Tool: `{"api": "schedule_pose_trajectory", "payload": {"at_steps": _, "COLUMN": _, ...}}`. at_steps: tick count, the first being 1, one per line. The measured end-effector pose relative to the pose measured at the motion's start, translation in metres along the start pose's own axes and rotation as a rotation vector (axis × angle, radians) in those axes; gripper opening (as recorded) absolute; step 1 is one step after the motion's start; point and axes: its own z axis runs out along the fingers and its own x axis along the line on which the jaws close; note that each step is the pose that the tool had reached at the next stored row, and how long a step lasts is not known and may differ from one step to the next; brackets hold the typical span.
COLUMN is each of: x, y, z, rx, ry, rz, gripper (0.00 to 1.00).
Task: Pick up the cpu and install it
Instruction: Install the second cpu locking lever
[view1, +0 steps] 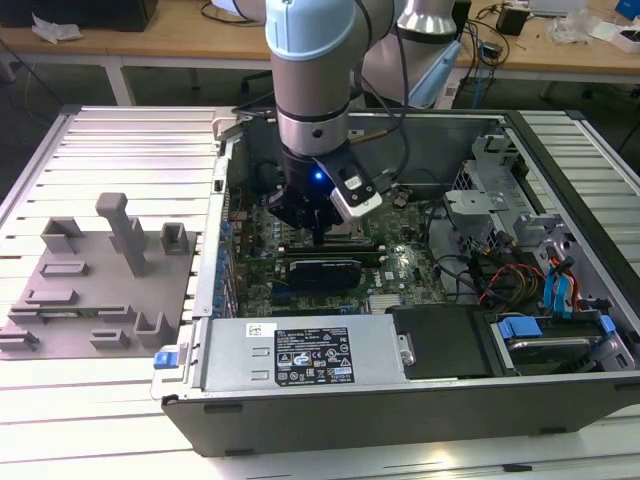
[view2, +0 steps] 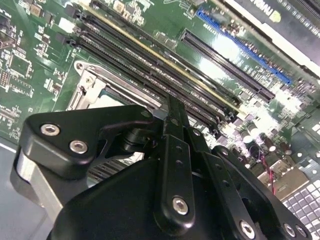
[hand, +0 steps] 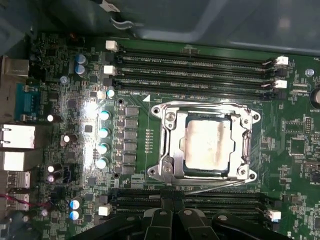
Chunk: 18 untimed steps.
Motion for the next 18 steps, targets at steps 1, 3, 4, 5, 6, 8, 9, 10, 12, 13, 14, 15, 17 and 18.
{"api": "schedule_pose_trajectory", "payload": {"at_steps": 1, "x": 0.0004, "y": 0.0, "z": 0.0002, "rx": -0.0065, "ry": -0.0004, "rz": 0.001, "gripper": 0.11}}
{"api": "schedule_pose_trajectory", "payload": {"at_steps": 3, "x": 0.0013, "y": 0.0001, "z": 0.001, "rx": -0.0184, "ry": -0.0011, "rz": 0.003, "gripper": 0.11}}
{"api": "schedule_pose_trajectory", "payload": {"at_steps": 4, "x": 0.0016, "y": 0.0, "z": 0.0016, "rx": -0.023, "ry": -0.0012, "rz": 0.005, "gripper": 0.11}}
{"api": "schedule_pose_trajectory", "payload": {"at_steps": 5, "x": 0.0019, "y": 0.0, "z": 0.002, "rx": -0.0258, "ry": -0.0015, "rz": 0.006, "gripper": 0.11}}
{"api": "schedule_pose_trajectory", "payload": {"at_steps": 6, "x": 0.0021, "y": -0.0003, "z": 0.0025, "rx": -0.0303, "ry": -0.0017, "rz": 0.008, "gripper": 0.11}}
{"api": "schedule_pose_trajectory", "payload": {"at_steps": 8, "x": 0.0023, "y": -0.002, "z": 0.0026, "rx": -0.0349, "ry": -0.002, "rz": 0.009, "gripper": 0.11}}
{"api": "schedule_pose_trajectory", "payload": {"at_steps": 9, "x": 0.0023, "y": -0.0023, "z": 0.0026, "rx": -0.035, "ry": -0.002, "rz": 0.009, "gripper": 0.11}}
{"api": "schedule_pose_trajectory", "payload": {"at_steps": 10, "x": 0.0023, "y": -0.0023, "z": 0.0026, "rx": -0.0351, "ry": -0.002, "rz": 0.009, "gripper": 0.11}}
{"api": "schedule_pose_trajectory", "payload": {"at_steps": 12, "x": 0.0023, "y": -0.003, "z": 0.0027, "rx": -0.0361, "ry": -0.0021, "rz": 0.009, "gripper": 0.11}}
{"api": "schedule_pose_trajectory", "payload": {"at_steps": 13, "x": 0.0024, "y": -0.0046, "z": 0.0027, "rx": -0.0418, "ry": -0.0021, "rz": 0.01, "gripper": 0.11}}
{"api": "schedule_pose_trajectory", "payload": {"at_steps": 14, "x": 0.0024, "y": -0.0057, "z": 0.0027, "rx": -0.0451, "ry": -0.0017, "rz": 0.011, "gripper": 0.11}}
{"api": "schedule_pose_trajectory", "payload": {"at_steps": 15, "x": 0.0024, "y": -0.0078, "z": 0.0027, "rx": -0.0519, "ry": -0.0012, "rz": 0.012, "gripper": 0.11}}
{"api": "schedule_pose_trajectory", "payload": {"at_steps": 17, "x": 0.0026, "y": -0.0118, "z": 0.0026, "rx": -0.0683, "ry": -0.0011, "rz": 0.015, "gripper": 0.11}}
{"api": "schedule_pose_trajectory", "payload": {"at_steps": 18, "x": 0.0026, "y": -0.0126, "z": 0.0026, "rx": -0.075, "ry": -0.0014, "rz": 0.015, "gripper": 0.11}}
